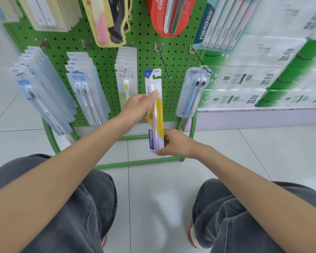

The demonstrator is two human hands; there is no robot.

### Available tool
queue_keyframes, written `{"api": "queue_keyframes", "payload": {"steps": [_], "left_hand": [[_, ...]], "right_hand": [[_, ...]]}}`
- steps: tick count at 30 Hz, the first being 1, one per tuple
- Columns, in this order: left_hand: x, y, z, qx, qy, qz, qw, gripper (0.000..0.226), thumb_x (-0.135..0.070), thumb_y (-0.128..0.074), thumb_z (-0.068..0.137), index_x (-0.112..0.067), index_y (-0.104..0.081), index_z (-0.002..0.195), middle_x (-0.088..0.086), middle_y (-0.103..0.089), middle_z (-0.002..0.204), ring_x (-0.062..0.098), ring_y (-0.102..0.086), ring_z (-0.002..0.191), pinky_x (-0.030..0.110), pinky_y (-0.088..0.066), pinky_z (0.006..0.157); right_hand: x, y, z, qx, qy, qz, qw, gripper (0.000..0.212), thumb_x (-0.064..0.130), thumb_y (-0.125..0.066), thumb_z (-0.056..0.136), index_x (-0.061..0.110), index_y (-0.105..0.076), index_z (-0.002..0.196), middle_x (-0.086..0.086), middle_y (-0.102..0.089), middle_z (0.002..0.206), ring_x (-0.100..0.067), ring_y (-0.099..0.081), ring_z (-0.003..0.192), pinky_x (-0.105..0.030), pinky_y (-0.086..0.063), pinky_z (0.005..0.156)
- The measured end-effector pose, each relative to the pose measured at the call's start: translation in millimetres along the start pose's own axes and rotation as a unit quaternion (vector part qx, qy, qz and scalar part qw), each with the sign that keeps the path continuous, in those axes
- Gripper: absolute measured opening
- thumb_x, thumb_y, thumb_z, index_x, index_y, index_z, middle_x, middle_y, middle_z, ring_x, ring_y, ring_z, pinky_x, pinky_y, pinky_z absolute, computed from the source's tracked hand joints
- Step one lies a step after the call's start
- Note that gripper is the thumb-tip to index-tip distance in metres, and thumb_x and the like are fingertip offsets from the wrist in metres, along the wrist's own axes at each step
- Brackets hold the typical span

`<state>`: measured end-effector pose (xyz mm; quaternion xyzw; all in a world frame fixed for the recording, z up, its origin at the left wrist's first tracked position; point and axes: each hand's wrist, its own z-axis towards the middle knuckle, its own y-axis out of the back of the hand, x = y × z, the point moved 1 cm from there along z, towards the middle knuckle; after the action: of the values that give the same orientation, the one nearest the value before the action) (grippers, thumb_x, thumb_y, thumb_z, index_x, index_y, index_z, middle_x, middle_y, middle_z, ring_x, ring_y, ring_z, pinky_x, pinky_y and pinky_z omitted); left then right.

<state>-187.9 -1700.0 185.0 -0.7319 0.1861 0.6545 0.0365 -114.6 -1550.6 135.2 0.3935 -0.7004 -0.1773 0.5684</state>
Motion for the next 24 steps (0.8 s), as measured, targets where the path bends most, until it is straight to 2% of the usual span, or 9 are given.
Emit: {"api": "queue_keyframes", "payload": {"steps": [3, 5, 8, 11, 14, 16, 21, 23, 24], "left_hand": [[-4.7, -4.1, -8.9, 0.011, -0.039, 0.055, 0.998, 0.023, -0.054, -0.064, 0.087, -0.033, -0.058, 0.094, -0.001, -0.061, 0.110, 0.014, -0.063, 0.102, 0.033, -0.057, 0.085], [-7.0, -4.2, -9.9, -0.001, -0.057, 0.083, 0.995, 0.018, -0.043, -0.070, 0.087, -0.030, -0.059, 0.093, 0.001, -0.059, 0.099, 0.018, -0.064, 0.097, 0.035, -0.059, 0.084], [-11.9, -1.1, -8.5, -0.008, -0.033, 0.052, 0.998, 0.016, -0.022, -0.064, 0.093, -0.011, -0.060, 0.104, 0.005, -0.058, 0.092, 0.017, -0.064, 0.088, 0.029, -0.060, 0.076], [-15.5, 2.7, -8.5, 0.011, -0.021, 0.012, 1.000, 0.028, -0.013, -0.058, 0.095, -0.010, -0.054, 0.122, 0.013, -0.062, 0.106, 0.022, -0.066, 0.100, 0.027, -0.060, 0.074], [-15.1, 3.0, -10.1, 0.030, -0.008, -0.026, 0.999, 0.039, -0.005, -0.054, 0.097, -0.010, -0.046, 0.135, 0.017, -0.064, 0.115, 0.026, -0.066, 0.104, 0.028, -0.060, 0.073], [-13.3, 0.7, -11.9, 0.052, 0.004, -0.051, 0.997, 0.043, -0.001, -0.052, 0.098, -0.007, -0.042, 0.139, 0.017, -0.063, 0.119, 0.028, -0.065, 0.107, 0.032, -0.059, 0.078], [-9.0, -4.2, -14.3, 0.093, 0.014, -0.058, 0.994, 0.030, -0.001, -0.047, 0.100, -0.010, -0.052, 0.129, 0.009, -0.066, 0.118, 0.022, -0.067, 0.104, 0.039, -0.057, 0.088], [-9.2, -5.0, -14.6, 0.104, 0.010, -0.046, 0.993, 0.027, -0.002, -0.047, 0.101, -0.012, -0.056, 0.124, 0.006, -0.068, 0.117, 0.019, -0.068, 0.102, 0.040, -0.056, 0.090], [-9.5, -5.4, -15.0, 0.110, 0.010, -0.041, 0.993, 0.028, -0.002, -0.046, 0.101, -0.012, -0.057, 0.125, 0.006, -0.069, 0.117, 0.019, -0.068, 0.102, 0.040, -0.056, 0.090]], "right_hand": [[8.6, 7.6, -5.3, 0.004, 0.025, -0.087, 0.996, 0.032, 0.017, -0.068, 0.082, 0.022, -0.041, 0.099, 0.002, -0.051, 0.073, -0.018, -0.050, 0.065, -0.029, -0.042, 0.058], [9.8, 12.4, -7.9, 0.007, 0.030, -0.110, 0.993, 0.039, 0.016, -0.065, 0.085, 0.026, -0.039, 0.113, 0.001, -0.052, 0.074, -0.019, -0.053, 0.067, -0.030, -0.041, 0.057], [9.8, 19.0, -10.5, 0.011, 0.028, -0.094, 0.995, 0.075, 0.029, -0.071, 0.085, 0.031, -0.028, 0.147, -0.002, -0.063, 0.082, -0.017, -0.060, 0.076, -0.032, -0.050, 0.070], [10.9, 27.5, -12.2, 0.018, 0.011, -0.043, 0.999, 0.094, 0.047, -0.078, 0.077, 0.042, -0.020, 0.151, -0.002, -0.068, 0.091, -0.016, -0.064, 0.088, -0.032, -0.051, 0.085], [6.3, 29.6, -9.1, 0.005, -0.008, -0.022, 1.000, 0.086, 0.048, -0.080, 0.074, 0.036, -0.033, 0.145, 0.000, -0.066, 0.086, -0.013, -0.063, 0.077, -0.028, -0.051, 0.072], [2.9, 26.4, -7.5, 0.011, -0.025, -0.016, 0.999, 0.074, 0.047, -0.081, 0.074, 0.030, -0.041, 0.134, 0.003, -0.062, 0.081, -0.011, -0.057, 0.068, -0.025, -0.043, 0.062], [-2.1, 22.2, -1.7, -0.007, -0.017, -0.021, 1.000, 0.040, 0.046, -0.076, 0.080, 0.019, -0.056, 0.100, 0.010, -0.056, 0.079, -0.011, -0.052, 0.070, -0.025, -0.039, 0.062], [-4.3, 23.2, 1.5, -0.016, -0.019, 0.014, 1.000, 0.041, 0.052, -0.066, 0.087, 0.013, -0.054, 0.079, 0.005, -0.053, 0.067, -0.015, -0.047, 0.061, -0.027, -0.038, 0.059], [-4.2, 25.2, 2.1, -0.025, -0.023, 0.046, 0.998, 0.046, 0.054, -0.060, 0.090, 0.011, -0.054, 0.075, 0.001, -0.051, 0.062, -0.016, -0.045, 0.057, -0.028, -0.039, 0.058]]}}
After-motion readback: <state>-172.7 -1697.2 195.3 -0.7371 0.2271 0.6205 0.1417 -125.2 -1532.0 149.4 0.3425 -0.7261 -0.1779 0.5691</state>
